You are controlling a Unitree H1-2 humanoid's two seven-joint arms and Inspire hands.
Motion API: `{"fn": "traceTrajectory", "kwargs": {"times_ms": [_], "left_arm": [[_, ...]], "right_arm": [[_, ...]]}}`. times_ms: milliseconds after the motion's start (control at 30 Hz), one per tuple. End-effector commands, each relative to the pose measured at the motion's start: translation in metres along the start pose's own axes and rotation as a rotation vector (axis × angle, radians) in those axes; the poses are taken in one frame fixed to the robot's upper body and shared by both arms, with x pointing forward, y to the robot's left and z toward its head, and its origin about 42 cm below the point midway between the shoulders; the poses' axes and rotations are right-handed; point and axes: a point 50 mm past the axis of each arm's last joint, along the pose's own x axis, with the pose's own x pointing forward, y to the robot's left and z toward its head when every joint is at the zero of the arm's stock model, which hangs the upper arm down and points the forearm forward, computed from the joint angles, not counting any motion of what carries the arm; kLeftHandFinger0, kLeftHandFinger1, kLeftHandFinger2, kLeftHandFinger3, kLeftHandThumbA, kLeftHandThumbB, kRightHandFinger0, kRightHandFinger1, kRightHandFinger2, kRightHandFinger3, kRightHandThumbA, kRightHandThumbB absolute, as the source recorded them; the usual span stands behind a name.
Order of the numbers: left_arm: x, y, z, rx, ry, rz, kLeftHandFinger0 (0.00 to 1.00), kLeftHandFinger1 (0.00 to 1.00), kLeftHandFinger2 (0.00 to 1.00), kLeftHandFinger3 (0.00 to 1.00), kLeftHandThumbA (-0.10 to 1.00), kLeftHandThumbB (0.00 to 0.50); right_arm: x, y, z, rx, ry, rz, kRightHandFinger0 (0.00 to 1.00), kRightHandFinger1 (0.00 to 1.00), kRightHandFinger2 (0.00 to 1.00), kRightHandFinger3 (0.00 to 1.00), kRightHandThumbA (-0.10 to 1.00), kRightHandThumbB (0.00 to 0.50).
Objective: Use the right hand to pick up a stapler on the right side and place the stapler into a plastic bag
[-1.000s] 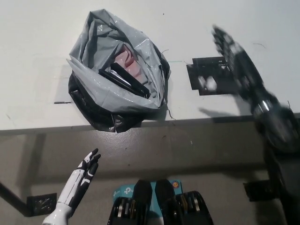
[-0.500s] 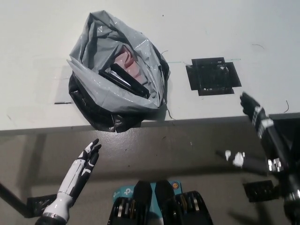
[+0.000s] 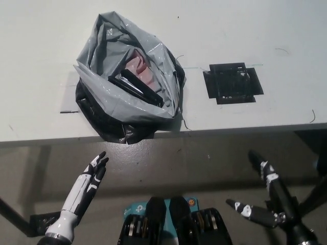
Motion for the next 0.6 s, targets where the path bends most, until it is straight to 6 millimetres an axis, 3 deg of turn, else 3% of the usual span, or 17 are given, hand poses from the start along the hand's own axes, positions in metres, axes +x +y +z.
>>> {"fn": "traceTrajectory", "kwargs": {"times_ms": [0,267,567], "left_arm": [[-0.0028,0.0090,0.0141,0.003,-0.105,0.025,1.00,1.00,1.00,1.00,1.00,0.371],[-0.0047,0.0099,0.0164,-0.008,-0.094,0.026,1.00,1.00,1.00,1.00,1.00,0.400],[-0.0035,0.0131,0.0168,-0.005,-0.110,0.026,1.00,1.00,1.00,1.00,1.00,0.377]], "right_arm": [[0.0064,0.0003,0.0045,-0.029,-0.126,0.013,1.00,1.00,1.00,1.00,0.85,0.322],[0.0033,0.0006,0.0041,-0.076,-0.117,0.047,1.00,1.00,1.00,1.00,0.81,0.284],[0.0056,-0.0010,0.0081,-0.068,-0.122,0.044,1.00,1.00,1.00,1.00,0.79,0.284]]}}
